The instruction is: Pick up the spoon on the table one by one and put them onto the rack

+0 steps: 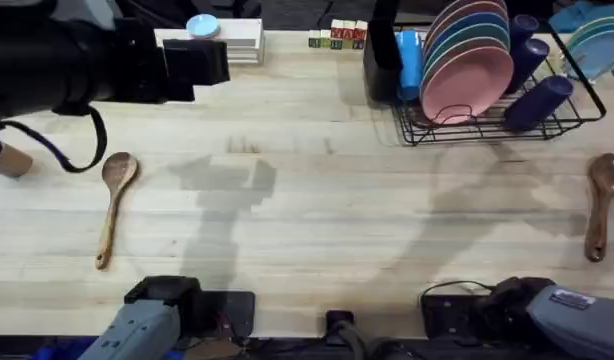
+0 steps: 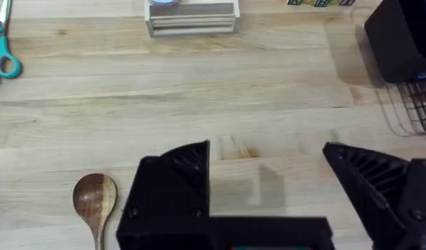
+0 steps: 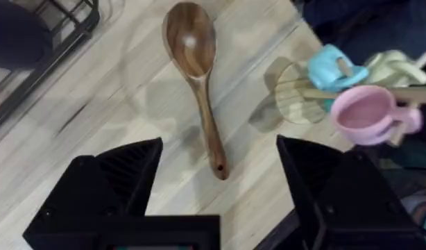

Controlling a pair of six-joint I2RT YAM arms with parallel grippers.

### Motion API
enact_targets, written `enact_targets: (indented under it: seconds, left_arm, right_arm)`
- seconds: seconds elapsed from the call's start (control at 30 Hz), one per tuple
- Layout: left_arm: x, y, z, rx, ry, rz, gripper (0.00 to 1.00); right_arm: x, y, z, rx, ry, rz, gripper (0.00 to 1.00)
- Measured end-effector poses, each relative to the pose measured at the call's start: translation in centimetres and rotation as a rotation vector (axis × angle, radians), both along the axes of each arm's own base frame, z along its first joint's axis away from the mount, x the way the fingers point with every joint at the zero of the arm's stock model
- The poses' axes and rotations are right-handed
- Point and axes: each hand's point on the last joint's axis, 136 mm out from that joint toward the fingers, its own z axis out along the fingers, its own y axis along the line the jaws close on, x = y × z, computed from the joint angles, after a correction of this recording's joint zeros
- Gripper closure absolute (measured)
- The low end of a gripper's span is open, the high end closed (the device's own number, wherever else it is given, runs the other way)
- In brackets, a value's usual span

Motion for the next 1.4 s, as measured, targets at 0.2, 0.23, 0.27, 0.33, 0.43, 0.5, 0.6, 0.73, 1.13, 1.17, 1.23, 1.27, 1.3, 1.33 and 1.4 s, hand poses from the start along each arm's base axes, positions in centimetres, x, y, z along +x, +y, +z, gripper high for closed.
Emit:
enact_targets:
  seconds: [0.2,0.23,0.27,0.33,0.43,0.5,0.6,0.73,1.13,1.17,1.23,1.27,1.3,1.33,1.4]
  left_arm:
    - [0.0,0.0,0.0,0.0,0.0,0.0,0.007]
    - [0.0,0.0,0.0,0.0,0.0,0.0,0.007]
    - [0.0,0.0,0.0,0.0,0.0,0.0,0.007]
    - [0.0,0.0,0.0,0.0,0.0,0.0,0.007]
    - [0.0,0.0,0.0,0.0,0.0,0.0,0.008]
    - [0.0,0.0,0.0,0.0,0.0,0.0,0.008]
    - [0.0,0.0,0.0,0.0,0.0,0.0,0.008]
    - [0.0,0.0,0.0,0.0,0.0,0.0,0.008]
    - [0.0,0.0,0.0,0.0,0.0,0.0,0.007]
    - [0.0,0.0,0.0,0.0,0.0,0.0,0.007]
    - [0.0,0.0,0.0,0.0,0.0,0.0,0.007]
    - [0.0,0.0,0.0,0.0,0.0,0.0,0.007]
    - [0.0,0.0,0.0,0.0,0.0,0.0,0.007]
    - [0.0,0.0,0.0,0.0,0.0,0.0,0.007]
    - [0.0,0.0,0.0,0.0,0.0,0.0,0.007]
  right_arm:
    - [1.0,-0.5,-2.7,0.065,0.02,0.036,0.008]
    - [1.1,-0.5,-3.1,0.075,0.026,0.039,0.008]
    - [1.3,-0.7,-3.6,0.084,0.033,0.041,0.008]
    - [1.5,-0.8,-4.5,0.1,0.044,0.044,0.008]
    - [1.7,-1.0,-5.9,0.119,0.055,0.046,0.008]
    - [1.7,-0.9,-7.1,0.132,0.062,0.047,0.008]
    - [1.6,-0.8,-8.9,0.132,0.065,0.05,0.008]
    - [1.7,-0.9,-10.9,0.115,0.056,0.06,0.008]
    - [1.7,-0.9,-14.7,0.125,0.066,0.063,0.008]
    - [1.8,-1.1,-14.7,0.12,0.064,0.064,0.008]
    - [1.9,-1.1,-14.7,0.118,0.062,0.065,0.008]
    - [1.9,-1.2,-14.7,0.116,0.062,0.065,0.007]
    - [1.8,-1.3,-14.9,0.119,0.065,0.065,0.008]
    - [1.8,-1.4,-15.1,0.122,0.068,0.065,0.008]
    - [1.6,-1.4,-15.6,0.13,0.077,0.063,0.008]
